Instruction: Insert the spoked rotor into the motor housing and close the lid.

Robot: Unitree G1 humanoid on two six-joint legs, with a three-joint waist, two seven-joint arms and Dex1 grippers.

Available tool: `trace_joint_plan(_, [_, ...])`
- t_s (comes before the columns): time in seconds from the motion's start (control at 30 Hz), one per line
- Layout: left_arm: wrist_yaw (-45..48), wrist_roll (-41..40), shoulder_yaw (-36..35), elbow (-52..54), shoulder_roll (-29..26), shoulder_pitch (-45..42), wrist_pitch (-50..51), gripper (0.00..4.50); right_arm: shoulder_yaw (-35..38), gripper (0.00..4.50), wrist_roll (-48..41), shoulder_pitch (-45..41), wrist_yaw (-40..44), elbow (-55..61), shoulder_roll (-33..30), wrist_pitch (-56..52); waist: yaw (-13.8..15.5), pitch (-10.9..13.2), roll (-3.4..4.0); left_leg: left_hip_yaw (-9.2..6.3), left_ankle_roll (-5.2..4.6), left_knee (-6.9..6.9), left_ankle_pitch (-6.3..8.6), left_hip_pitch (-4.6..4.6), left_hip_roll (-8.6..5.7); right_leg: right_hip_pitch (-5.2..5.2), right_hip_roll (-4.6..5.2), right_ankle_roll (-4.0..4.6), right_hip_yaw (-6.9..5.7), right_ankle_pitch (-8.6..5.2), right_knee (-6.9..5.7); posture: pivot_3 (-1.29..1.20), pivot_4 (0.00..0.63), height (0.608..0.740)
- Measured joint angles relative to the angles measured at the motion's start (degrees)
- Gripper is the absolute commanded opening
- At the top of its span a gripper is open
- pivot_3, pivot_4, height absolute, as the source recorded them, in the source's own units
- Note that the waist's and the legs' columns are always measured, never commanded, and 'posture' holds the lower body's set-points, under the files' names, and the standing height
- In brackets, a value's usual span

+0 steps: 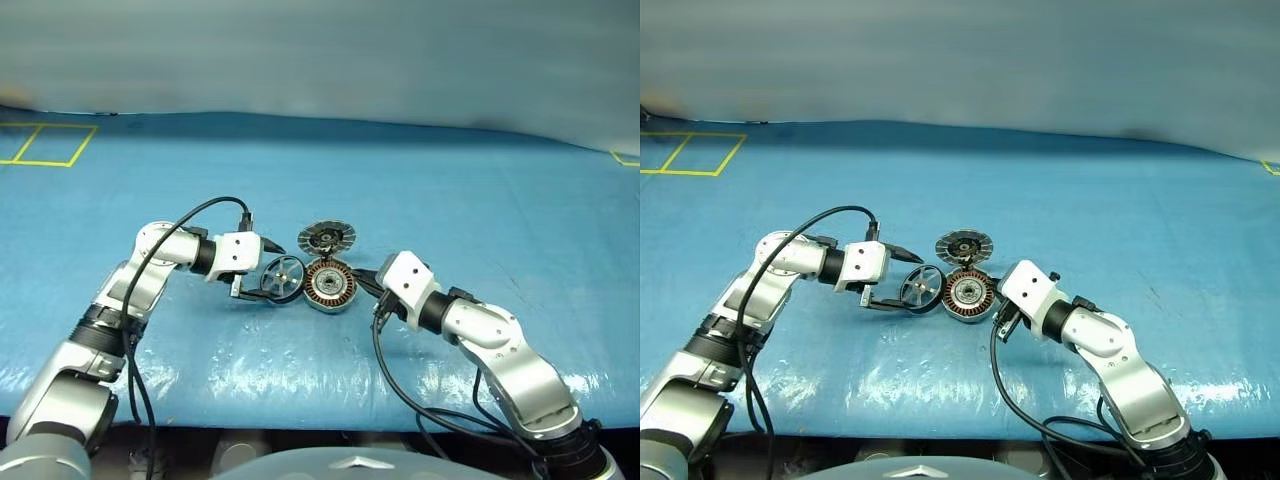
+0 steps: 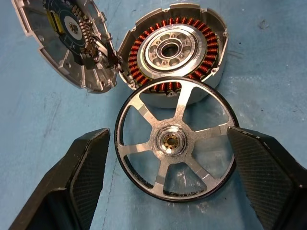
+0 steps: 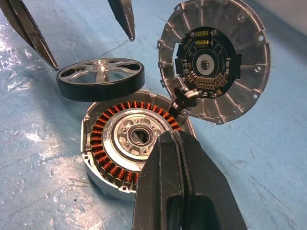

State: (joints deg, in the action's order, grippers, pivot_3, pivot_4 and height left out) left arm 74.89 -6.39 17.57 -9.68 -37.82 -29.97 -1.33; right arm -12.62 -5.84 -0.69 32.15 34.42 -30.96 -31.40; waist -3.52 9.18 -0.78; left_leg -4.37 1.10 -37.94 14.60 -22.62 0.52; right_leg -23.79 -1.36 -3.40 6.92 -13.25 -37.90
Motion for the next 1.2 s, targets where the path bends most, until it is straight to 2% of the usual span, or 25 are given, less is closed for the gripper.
trace_joint_plan(0.07, [0.5,0.9,0.2,-1.4,-0.6,-0.9,-0.7,4.15,0.0,0.00,0.1,0.0,-0.1,0.0,0.0,0.0,-0.1,0.0,0.00,0.00,0.00,0.01,0.00,0.02,0.01,-0.01,-0.03,0.00,0.01,0.00,-0.03,0.00,0.150,0.740])
trace_joint_plan(0.1, [1.1,1.4,0.3,-2.0,-1.2,-1.3,-0.9,3.99,0.0,0.00,0.1,0.1,-0.1,0.0,0.0,0.0,-0.3,0.0,0.00,0.00,0.00,0.02,0.00,0.03,0.02,-0.01,-0.04,0.00,0.01,0.00,-0.05,0.00,0.150,0.740])
trace_joint_plan(0.17, [2.1,2.0,0.6,-2.8,-1.7,-1.6,-2.1,3.58,0.0,0.00,0.2,0.3,-0.2,0.0,0.0,0.0,-0.2,0.0,0.00,-0.02,0.00,0.02,0.00,0.03,0.02,0.00,-0.04,0.01,0.01,0.00,-0.05,0.00,0.150,0.740])
trace_joint_plan(0.23, [2.7,3.0,1.1,-3.9,-1.8,-1.7,-3.4,2.95,0.0,0.00,0.3,0.6,-0.3,0.0,0.0,0.0,-0.2,0.0,0.00,-0.01,0.00,0.01,0.00,0.02,0.01,0.00,-0.02,0.01,0.01,0.00,-0.04,0.00,0.150,0.740])
trace_joint_plan(0.8, [1.4,9.9,3.5,-9.7,0.5,-4.6,-9.6,2.95,-0.4,0.00,1.2,1.3,-0.9,-0.2,0.2,0.1,0.0,0.0,0.00,-0.02,0.00,-0.03,0.00,0.02,0.00,0.02,-0.03,0.00,0.01,0.01,-0.06,0.00,0.150,0.740])
trace_joint_plan(1.2, [0.3,11.2,5.0,-12.5,3.3,-5.3,-12.8,2.95,-0.4,0.00,1.5,1.5,-1.3,-0.2,0.2,0.1,0.0,0.0,0.00,-0.03,0.00,-0.06,0.00,0.01,-0.01,0.03,-0.03,-0.01,0.01,0.01,-0.08,0.00,0.150,0.740])
